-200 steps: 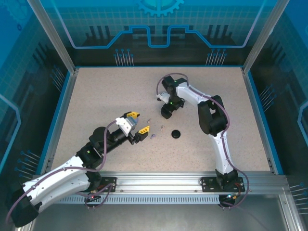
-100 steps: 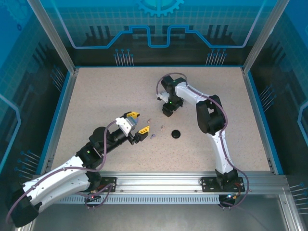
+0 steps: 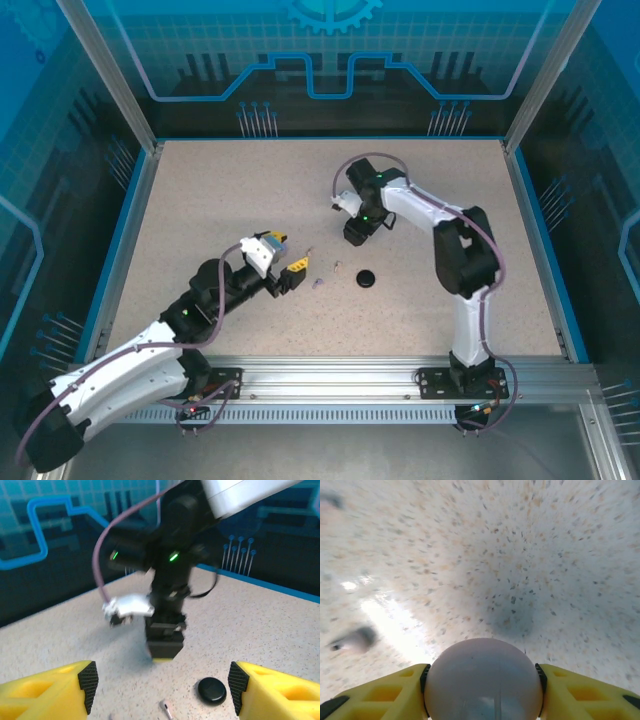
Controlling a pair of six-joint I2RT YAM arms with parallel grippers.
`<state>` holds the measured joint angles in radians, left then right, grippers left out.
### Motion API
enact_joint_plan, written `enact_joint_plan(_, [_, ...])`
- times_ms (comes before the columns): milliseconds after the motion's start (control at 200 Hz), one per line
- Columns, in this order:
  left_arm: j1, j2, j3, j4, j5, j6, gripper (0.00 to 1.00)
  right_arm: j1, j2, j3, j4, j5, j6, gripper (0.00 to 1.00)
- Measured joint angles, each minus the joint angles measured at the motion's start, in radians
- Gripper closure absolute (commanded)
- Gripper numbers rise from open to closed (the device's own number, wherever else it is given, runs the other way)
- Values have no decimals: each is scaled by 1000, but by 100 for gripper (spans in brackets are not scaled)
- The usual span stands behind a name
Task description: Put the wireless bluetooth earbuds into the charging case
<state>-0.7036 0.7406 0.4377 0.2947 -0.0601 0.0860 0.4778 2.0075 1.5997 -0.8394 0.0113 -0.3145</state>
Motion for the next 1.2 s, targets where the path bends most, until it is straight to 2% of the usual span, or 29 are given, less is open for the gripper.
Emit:
enact_joint_plan(105, [96, 34, 30, -37, 32, -100, 30, 0, -166, -115, 71, -32, -12, 50])
enact_joint_plan(215, [216, 80, 70, -78, 115, -231, 33, 1, -348, -257, 159, -81, -30, 50])
enact_joint_plan(305, [267, 137, 121, -120, 174, -332, 35, 7, -477, -367, 222, -121, -46, 50])
enact_joint_plan(470, [277, 250, 229, -189, 296, -441, 38, 66, -632, -519, 330, -155, -85, 50])
enact_joint_plan(720, [277, 365, 310, -211, 506, -546, 35, 153, -727, -640, 455, -145, -156, 50])
enact_joint_plan(951, [276, 474, 311, -100, 693, -656, 33, 205, -740, -648, 512, -131, -192, 50])
enact_joint_plan(1201, [258, 552, 311, -1, 784, -730, 32, 225, -740, -648, 531, -113, -203, 50])
